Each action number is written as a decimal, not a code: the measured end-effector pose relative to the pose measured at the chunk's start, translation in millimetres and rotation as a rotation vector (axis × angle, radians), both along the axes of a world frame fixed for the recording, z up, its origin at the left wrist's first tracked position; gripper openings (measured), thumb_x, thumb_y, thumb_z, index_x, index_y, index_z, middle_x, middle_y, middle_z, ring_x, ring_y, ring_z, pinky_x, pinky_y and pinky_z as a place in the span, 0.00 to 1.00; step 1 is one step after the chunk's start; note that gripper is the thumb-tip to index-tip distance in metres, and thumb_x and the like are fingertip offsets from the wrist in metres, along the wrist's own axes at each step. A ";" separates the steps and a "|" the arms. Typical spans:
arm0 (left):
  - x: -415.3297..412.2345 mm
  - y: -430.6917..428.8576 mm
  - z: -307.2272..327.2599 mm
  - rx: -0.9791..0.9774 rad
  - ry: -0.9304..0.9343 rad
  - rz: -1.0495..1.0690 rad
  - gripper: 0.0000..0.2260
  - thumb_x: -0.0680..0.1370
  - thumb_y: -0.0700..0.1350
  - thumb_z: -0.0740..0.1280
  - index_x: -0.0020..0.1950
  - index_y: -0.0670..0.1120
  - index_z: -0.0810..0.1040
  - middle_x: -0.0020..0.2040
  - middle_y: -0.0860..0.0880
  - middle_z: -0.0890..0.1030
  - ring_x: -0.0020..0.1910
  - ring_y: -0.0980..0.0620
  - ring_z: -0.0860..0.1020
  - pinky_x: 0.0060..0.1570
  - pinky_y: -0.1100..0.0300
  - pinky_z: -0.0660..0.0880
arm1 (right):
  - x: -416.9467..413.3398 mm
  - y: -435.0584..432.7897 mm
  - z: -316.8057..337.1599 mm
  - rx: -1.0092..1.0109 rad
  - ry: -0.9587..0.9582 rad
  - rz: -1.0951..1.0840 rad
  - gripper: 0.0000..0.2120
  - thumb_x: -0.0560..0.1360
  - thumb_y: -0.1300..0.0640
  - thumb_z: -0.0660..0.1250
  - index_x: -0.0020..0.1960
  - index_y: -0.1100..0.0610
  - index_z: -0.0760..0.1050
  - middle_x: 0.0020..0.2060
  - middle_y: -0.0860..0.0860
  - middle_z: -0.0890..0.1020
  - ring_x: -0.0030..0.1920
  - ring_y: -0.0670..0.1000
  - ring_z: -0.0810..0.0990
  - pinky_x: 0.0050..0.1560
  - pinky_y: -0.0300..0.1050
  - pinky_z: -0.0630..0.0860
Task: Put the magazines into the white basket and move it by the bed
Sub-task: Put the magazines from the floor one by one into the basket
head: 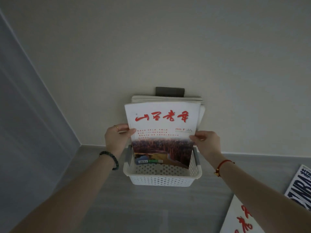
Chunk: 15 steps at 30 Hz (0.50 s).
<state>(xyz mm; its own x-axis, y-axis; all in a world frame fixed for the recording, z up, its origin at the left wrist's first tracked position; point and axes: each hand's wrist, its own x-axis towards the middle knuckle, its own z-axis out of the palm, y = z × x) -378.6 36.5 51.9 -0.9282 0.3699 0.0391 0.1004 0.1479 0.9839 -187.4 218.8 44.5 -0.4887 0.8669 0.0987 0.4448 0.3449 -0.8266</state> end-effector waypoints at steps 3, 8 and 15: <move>-2.7 2.7 -9.6 -0.010 -0.026 0.019 0.06 0.67 0.43 0.74 0.37 0.50 0.78 0.41 0.52 0.81 0.44 0.52 0.80 0.52 0.51 0.78 | -1.1 4.7 -10.4 -0.043 -0.014 -0.049 0.06 0.68 0.58 0.71 0.42 0.59 0.81 0.36 0.52 0.82 0.40 0.54 0.82 0.47 0.46 0.77; -1.4 10.7 -17.1 -0.072 0.007 -0.156 0.16 0.76 0.45 0.64 0.63 0.47 0.70 0.59 0.47 0.77 0.56 0.49 0.76 0.54 0.51 0.76 | -13.1 1.1 -9.6 -0.121 0.072 -0.056 0.24 0.70 0.56 0.69 0.63 0.57 0.64 0.55 0.53 0.76 0.52 0.56 0.77 0.52 0.52 0.76; 11.6 17.3 -20.4 -0.105 0.027 -0.260 0.15 0.80 0.47 0.53 0.66 0.47 0.68 0.63 0.46 0.75 0.62 0.48 0.72 0.63 0.48 0.70 | -33.3 -10.7 -5.6 -0.133 0.182 0.008 0.20 0.75 0.62 0.61 0.65 0.57 0.61 0.59 0.55 0.75 0.59 0.57 0.73 0.58 0.51 0.70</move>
<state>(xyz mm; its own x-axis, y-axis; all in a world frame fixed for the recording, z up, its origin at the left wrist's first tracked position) -367.0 53.8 31.5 -0.8005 0.5993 0.0112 0.1744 0.2151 0.9609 -220.7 208.2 38.9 -0.4805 0.8741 0.0715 0.2817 0.2310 -0.9313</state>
